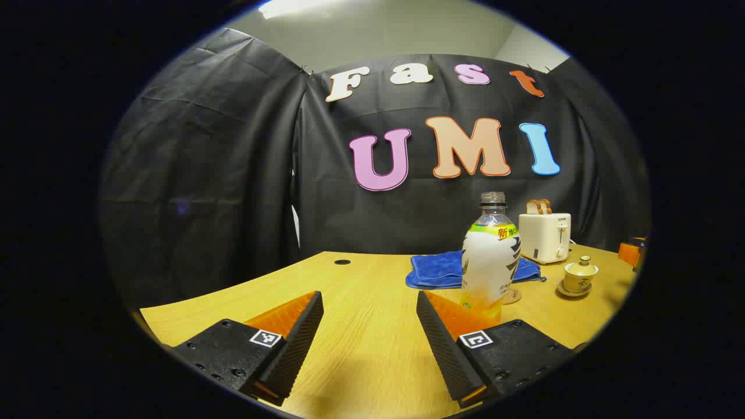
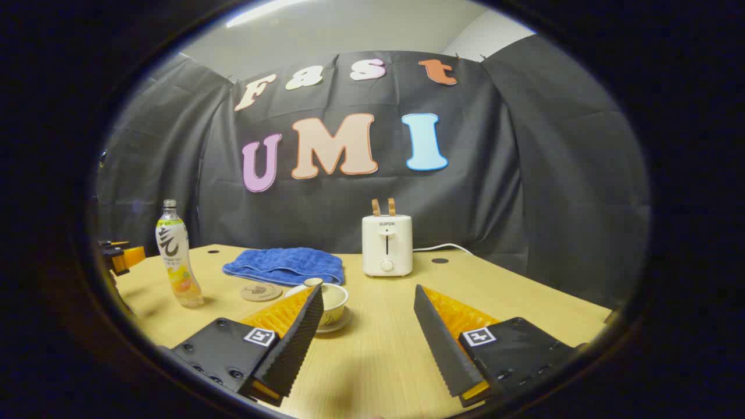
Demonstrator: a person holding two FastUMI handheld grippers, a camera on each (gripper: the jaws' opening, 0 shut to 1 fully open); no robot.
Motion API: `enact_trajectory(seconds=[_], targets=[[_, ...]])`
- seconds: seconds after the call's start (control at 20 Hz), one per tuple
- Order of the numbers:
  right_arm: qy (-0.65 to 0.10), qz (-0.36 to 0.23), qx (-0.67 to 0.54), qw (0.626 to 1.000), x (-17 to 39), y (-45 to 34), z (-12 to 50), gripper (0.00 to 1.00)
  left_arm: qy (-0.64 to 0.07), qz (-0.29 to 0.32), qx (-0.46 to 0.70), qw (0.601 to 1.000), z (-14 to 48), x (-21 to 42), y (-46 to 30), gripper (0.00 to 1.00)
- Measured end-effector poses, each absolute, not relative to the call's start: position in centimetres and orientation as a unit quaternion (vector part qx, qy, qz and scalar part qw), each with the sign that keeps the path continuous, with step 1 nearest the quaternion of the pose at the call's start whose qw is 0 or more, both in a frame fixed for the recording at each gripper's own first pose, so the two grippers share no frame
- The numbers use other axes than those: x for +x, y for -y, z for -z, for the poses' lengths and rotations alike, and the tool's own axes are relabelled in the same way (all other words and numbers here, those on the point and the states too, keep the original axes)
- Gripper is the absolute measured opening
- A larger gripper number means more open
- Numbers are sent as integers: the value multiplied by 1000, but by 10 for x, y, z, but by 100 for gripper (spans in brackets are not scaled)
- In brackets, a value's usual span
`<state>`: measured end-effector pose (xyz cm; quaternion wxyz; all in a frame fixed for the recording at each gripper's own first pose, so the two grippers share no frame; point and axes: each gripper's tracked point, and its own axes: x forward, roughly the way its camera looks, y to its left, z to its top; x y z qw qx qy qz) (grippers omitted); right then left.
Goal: Open the teacup lid with one hand, grasp the water bottle and pour water into the teacup with the other hand; after pouring, place the water bottle on the coaster and then close the teacup lid.
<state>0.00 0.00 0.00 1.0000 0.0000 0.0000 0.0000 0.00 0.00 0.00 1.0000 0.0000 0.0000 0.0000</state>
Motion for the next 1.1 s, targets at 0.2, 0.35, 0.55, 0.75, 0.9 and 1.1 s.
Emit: enact_trajectory(seconds=[0.2, 0.35, 0.55, 0.75, 0.9, 1.1], targets=[[0, 0, 0, 1000, -1, 0, -1, 100, -2, 0, -4, 1000, 1, 0, 0, 94], [-1, -5, 0, 1000, 0, -2, -1, 100, -1, -1, -2, 1000, 1, 0, 1, 94], [-1, -6, 0, 1000, -1, -2, -1, 96, 0, -5, -1, 1000, 1, 0, 0, 94], [-1, -1, 0, 1000, 0, 0, -2, 99, -2, -6, -3, 1000, 2, 0, -1, 94], [-1, -1, 0, 1000, -2, 0, -1, 100, 0, -7, -1, 1000, 1, 0, -1, 92], [-1, -1, 0, 1000, -1, 0, -2, 96, -2, -7, -2, 1000, 2, 0, 0, 94]])
